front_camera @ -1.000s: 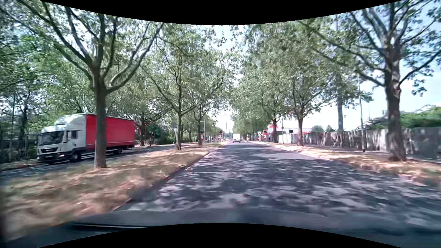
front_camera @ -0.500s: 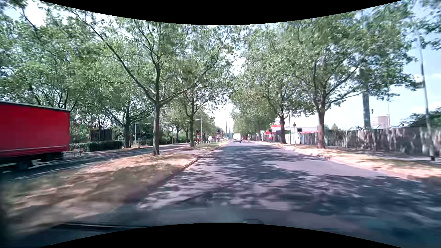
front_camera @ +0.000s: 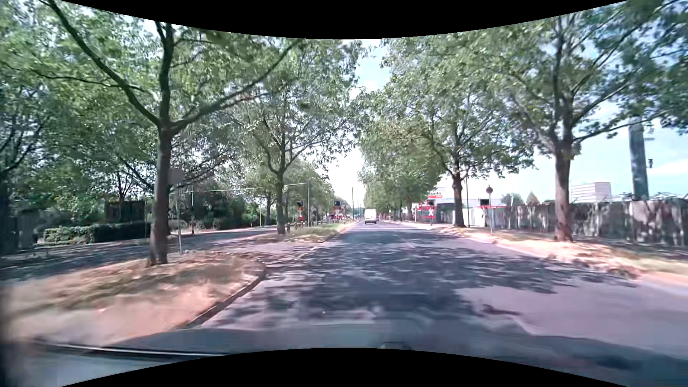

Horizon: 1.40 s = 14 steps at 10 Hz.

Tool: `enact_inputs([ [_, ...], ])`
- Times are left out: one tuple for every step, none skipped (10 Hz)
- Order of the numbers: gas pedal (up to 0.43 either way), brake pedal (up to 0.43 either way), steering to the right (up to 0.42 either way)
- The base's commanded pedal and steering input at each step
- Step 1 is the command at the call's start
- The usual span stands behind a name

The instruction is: Follow the waypoints while adhering to traffic rules and regulations

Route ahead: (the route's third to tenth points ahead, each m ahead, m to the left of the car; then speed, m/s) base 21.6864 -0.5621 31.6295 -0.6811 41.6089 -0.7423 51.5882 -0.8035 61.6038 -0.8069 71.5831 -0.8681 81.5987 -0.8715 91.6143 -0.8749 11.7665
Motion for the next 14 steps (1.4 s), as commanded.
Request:
enact_inputs([
  [0.0,0.0,-0.006],
  [0.0,0.0,-0.006],
  [0.0,0.0,-0.006],
  [0.0,0.0,-0.005],
  [0.0,0.0,-0.004],
  [0.0,0.0,-0.003],
  [0.0,0.0,-0.003],
  [0.0,0.0,-0.004],
  [0.0,0.0,-0.004],
  [0.0,0.0,-0.004],
  [0.0,0.0,-0.004],
  [0.0,0.0,-0.004],
  [0.0,0.0,-0.004],
  [0.0,0.0,-0.004],
])
